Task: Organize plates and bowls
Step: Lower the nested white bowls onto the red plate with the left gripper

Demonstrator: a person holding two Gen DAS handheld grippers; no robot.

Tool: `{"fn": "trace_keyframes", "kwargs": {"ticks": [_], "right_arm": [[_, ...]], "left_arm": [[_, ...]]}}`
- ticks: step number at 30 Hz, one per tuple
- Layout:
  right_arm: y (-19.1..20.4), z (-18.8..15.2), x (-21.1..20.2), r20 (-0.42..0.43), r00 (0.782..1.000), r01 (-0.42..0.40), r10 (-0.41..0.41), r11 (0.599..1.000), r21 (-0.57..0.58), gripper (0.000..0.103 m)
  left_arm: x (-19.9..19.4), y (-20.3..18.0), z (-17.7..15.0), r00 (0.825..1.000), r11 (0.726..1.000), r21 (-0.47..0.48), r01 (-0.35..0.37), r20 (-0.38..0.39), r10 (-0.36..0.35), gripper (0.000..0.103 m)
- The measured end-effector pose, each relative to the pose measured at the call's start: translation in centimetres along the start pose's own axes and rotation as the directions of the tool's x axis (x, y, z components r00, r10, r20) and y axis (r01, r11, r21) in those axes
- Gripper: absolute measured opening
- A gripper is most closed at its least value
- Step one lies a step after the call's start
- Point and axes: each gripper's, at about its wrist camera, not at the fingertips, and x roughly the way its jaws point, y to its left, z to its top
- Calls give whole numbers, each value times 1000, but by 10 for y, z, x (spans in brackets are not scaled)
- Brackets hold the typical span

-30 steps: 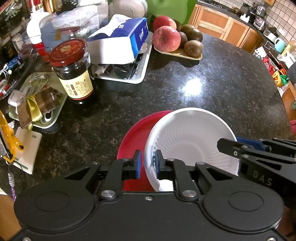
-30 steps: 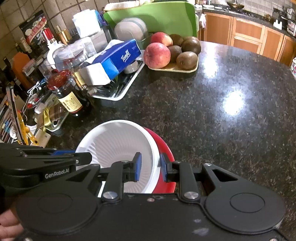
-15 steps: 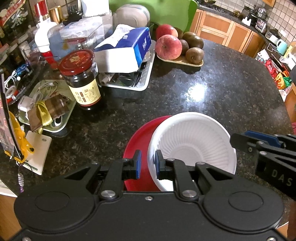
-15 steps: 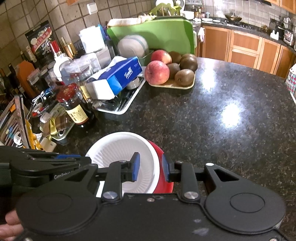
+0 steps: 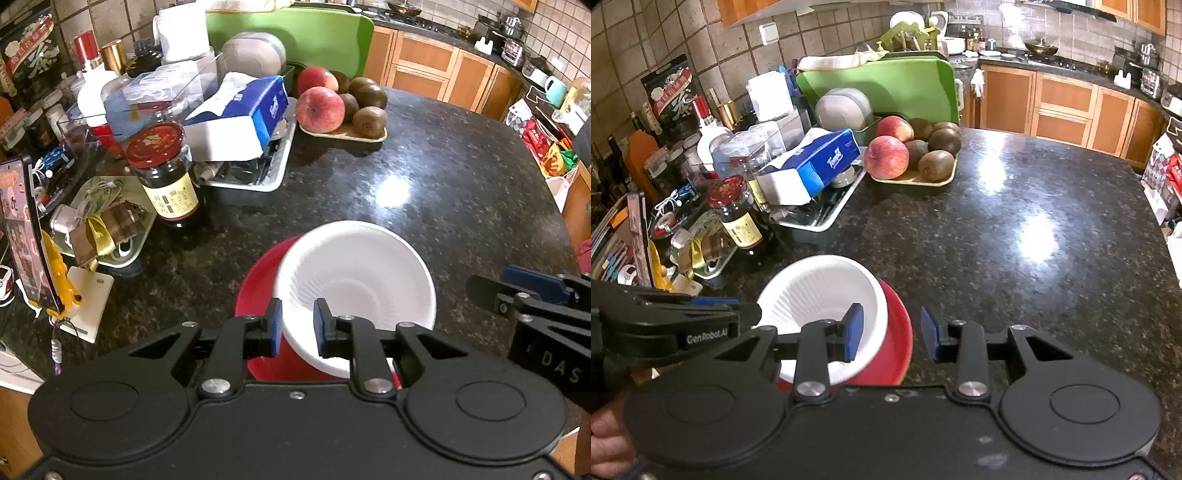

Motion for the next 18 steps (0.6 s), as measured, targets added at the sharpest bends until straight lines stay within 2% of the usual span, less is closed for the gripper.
{"fn": "trace_keyframes", "kwargs": {"ticks": [18], "right_arm": [[-10, -24, -5, -55, 998, -7, 7, 1000, 7, 38]], "left_arm": [[-1, -23, -21, 999, 1000, 8, 7, -34, -6, 27]]}}
